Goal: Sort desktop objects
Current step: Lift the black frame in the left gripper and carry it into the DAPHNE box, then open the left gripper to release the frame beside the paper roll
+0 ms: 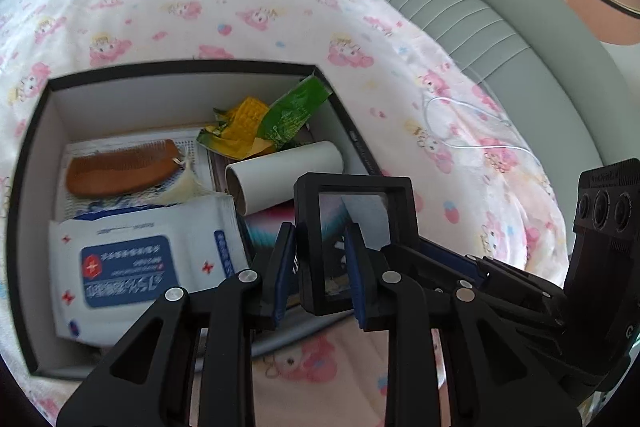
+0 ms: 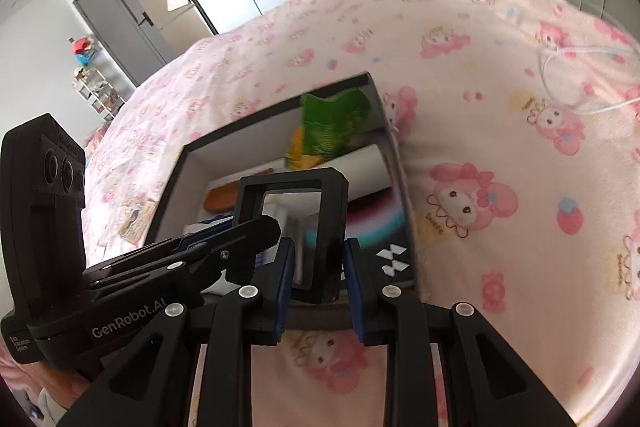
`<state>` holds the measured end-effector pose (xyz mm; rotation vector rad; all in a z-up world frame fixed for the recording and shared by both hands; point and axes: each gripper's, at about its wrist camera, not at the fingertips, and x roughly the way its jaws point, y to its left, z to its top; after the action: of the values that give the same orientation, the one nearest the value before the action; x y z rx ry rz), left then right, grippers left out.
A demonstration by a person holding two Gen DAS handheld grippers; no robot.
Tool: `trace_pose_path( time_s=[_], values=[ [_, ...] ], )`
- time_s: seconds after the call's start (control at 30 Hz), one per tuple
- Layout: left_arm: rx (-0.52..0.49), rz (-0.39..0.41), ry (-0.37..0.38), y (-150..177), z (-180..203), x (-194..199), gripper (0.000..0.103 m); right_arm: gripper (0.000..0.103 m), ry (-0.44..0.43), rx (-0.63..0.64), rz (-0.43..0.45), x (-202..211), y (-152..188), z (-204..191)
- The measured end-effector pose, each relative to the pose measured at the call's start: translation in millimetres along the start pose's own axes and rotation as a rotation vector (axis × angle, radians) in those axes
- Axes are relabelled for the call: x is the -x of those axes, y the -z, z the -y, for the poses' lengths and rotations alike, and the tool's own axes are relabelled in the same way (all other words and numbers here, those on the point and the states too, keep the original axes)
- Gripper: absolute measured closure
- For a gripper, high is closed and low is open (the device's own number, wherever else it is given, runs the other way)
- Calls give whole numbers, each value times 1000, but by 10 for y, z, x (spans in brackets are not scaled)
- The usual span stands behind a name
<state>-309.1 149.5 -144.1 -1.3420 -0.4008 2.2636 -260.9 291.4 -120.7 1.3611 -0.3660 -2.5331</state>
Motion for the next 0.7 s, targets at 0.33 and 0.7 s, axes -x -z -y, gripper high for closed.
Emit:
trace_pose_path(
  time_s=[0.33, 0.7],
  values=[
    [60, -69, -22, 58, -143, -343, 80, 82, 23, -1, -36, -264, -30, 144],
    [26, -20, -58, 121, -87, -12, 80, 82, 46, 21, -16, -146, -17, 60]
  ],
)
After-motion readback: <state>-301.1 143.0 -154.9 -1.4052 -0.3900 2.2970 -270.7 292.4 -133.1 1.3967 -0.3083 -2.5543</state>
